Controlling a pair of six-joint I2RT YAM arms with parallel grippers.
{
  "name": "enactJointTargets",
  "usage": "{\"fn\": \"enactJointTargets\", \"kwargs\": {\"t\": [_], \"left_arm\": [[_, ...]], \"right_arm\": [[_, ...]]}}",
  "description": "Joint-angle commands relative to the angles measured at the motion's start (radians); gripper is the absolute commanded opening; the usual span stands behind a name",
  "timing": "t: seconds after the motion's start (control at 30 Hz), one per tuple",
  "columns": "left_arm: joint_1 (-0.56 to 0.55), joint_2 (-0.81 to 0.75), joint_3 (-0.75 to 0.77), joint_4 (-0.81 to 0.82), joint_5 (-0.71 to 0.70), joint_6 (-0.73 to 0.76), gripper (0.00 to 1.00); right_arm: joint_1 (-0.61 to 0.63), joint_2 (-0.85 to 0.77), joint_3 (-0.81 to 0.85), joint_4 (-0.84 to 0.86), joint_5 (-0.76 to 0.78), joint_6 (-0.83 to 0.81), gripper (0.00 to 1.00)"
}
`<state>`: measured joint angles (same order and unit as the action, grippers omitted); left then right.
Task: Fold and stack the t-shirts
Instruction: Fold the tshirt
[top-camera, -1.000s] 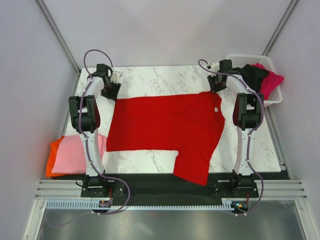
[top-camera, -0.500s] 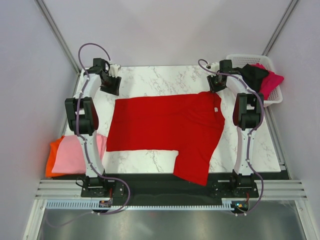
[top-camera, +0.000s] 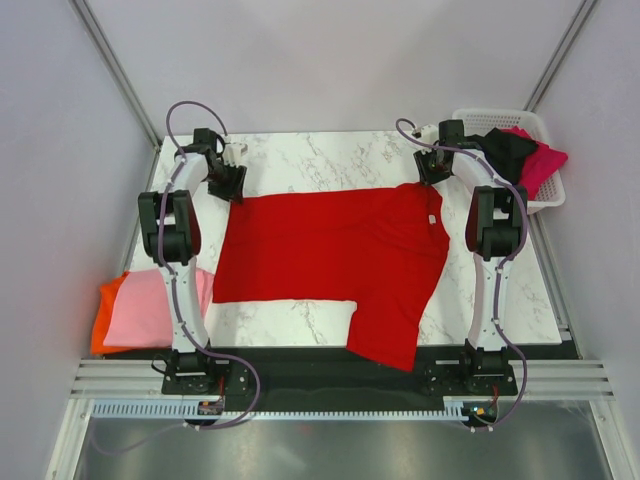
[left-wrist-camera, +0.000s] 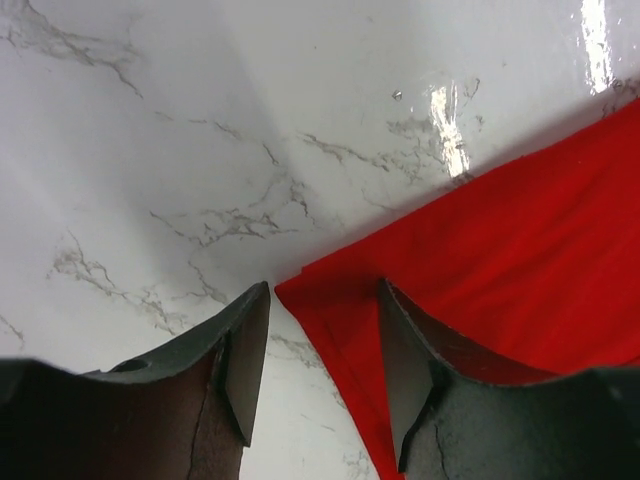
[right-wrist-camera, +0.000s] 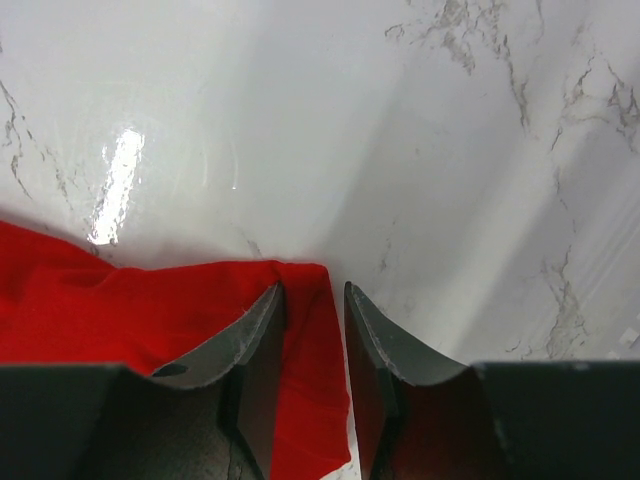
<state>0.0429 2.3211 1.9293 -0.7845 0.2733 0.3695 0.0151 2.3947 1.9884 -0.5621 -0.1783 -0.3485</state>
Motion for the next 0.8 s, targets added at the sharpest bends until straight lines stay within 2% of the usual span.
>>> {"fn": "enactJointTargets", "kwargs": {"t": [0.0,0.07,0.13,0.23,0.37,0.4,0.6,0.77], "left_arm": [[0.003,0.024,0.020,-0.013,0.026,-0.015,0.54],[0.003,0.038,0.020,-0.013,0.027,-0.012,0.52],[0.002,0.046,0.022,-0.012,0.033,-0.007,0.46],[0.002,0.060,0.019,-0.016,0.046,-0.001,0.32],[0.005,0.052,0.023,-0.019,0.053,0.011,0.02],[0.003,0.044,0.028,-0.021,0.052,0.012,0.02],[0.020,-0.015,0.103,-0.016,0.049,0.013,0.02],[0.022,-0.144,0.189,-0.018,0.085,-0.006,0.02]], "right_arm": [[0.005,0.029,-0.036,-0.071,0.000,-0.018,0.38],[0.005,0.034,-0.039,-0.071,-0.001,-0.018,0.38],[0.005,0.040,-0.040,-0.071,-0.007,-0.020,0.33],[0.005,0.066,-0.024,-0.076,-0.020,-0.020,0.17],[0.005,0.061,-0.008,-0.078,-0.049,-0.027,0.03],[0.005,0.061,0.009,-0.076,-0.047,-0.026,0.00],[0.003,-0.002,0.087,-0.055,-0.069,-0.015,0.00],[-0.001,-0.149,0.107,-0.021,-0.102,0.012,0.00]]}}
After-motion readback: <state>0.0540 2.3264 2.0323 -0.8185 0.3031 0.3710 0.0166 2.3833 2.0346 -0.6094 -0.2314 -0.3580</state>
